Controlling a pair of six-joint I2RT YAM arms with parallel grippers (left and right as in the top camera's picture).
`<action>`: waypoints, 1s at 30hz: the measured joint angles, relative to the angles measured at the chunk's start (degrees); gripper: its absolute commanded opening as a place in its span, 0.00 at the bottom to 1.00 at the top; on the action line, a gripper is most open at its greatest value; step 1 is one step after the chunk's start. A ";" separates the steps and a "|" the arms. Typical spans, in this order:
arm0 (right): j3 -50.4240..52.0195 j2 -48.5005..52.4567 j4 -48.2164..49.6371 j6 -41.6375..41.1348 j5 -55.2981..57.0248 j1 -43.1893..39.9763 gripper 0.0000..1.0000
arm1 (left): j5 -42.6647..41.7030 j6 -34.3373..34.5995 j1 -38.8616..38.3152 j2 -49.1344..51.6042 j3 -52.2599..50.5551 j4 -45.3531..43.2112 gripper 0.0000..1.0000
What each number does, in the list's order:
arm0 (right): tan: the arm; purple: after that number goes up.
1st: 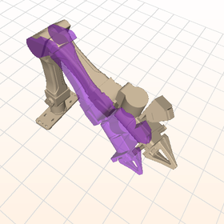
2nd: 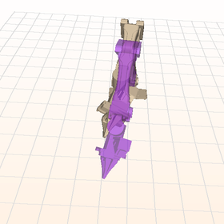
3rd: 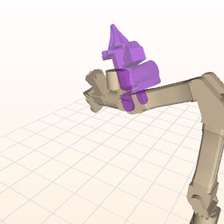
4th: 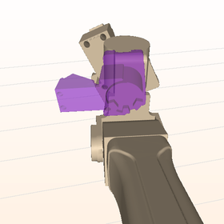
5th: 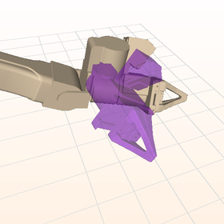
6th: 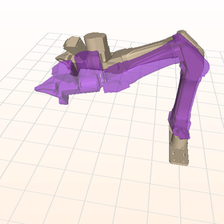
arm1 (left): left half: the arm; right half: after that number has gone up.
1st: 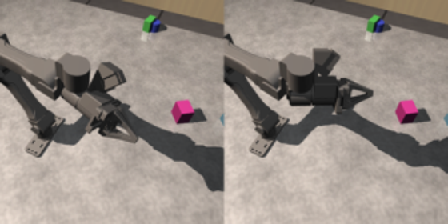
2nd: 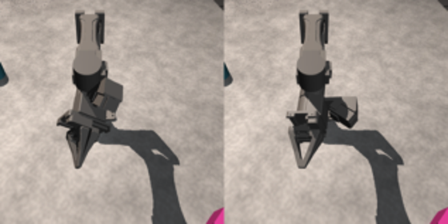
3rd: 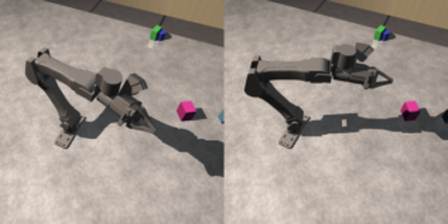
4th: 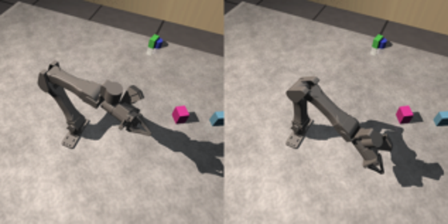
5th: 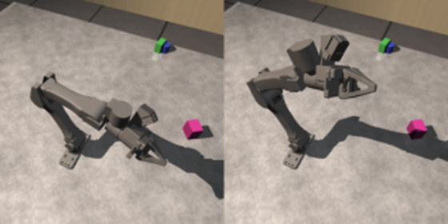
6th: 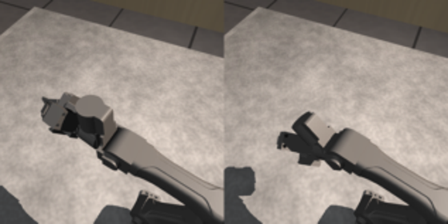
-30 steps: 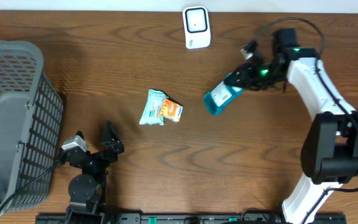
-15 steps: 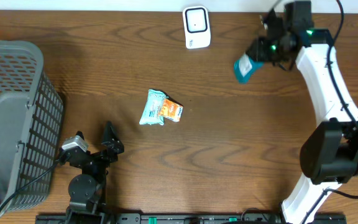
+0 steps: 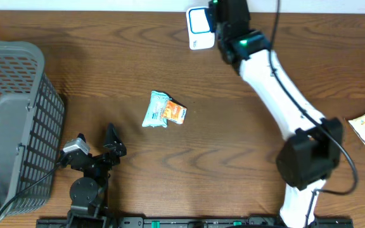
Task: Scan the item barcode
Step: 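Raise the bottle back toward the scanner with the right gripper, then hold the bottle label against the scanner window with the right gripper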
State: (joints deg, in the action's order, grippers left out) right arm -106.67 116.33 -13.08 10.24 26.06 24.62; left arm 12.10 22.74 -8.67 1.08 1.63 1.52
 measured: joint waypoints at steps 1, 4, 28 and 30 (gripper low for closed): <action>-0.02 1.25 2.12 1.31 2.10 0.28 0.01 | 0.00 0.00 0.00 0.00 0.00 0.00 0.98; 0.02 6.71 9.22 8.28 9.38 1.36 0.01 | 0.00 0.02 0.00 0.00 0.00 0.00 0.98; -1.49 28.06 40.22 52.43 18.03 9.70 0.01 | 0.00 0.00 0.00 0.00 0.00 0.00 0.98; -1.49 28.33 40.39 53.64 18.21 9.70 0.01 | 0.00 0.00 0.00 0.00 0.00 0.00 0.98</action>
State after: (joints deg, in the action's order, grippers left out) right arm -108.16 144.66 27.31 63.88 44.27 34.33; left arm 12.10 22.74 -8.67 1.08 1.63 1.52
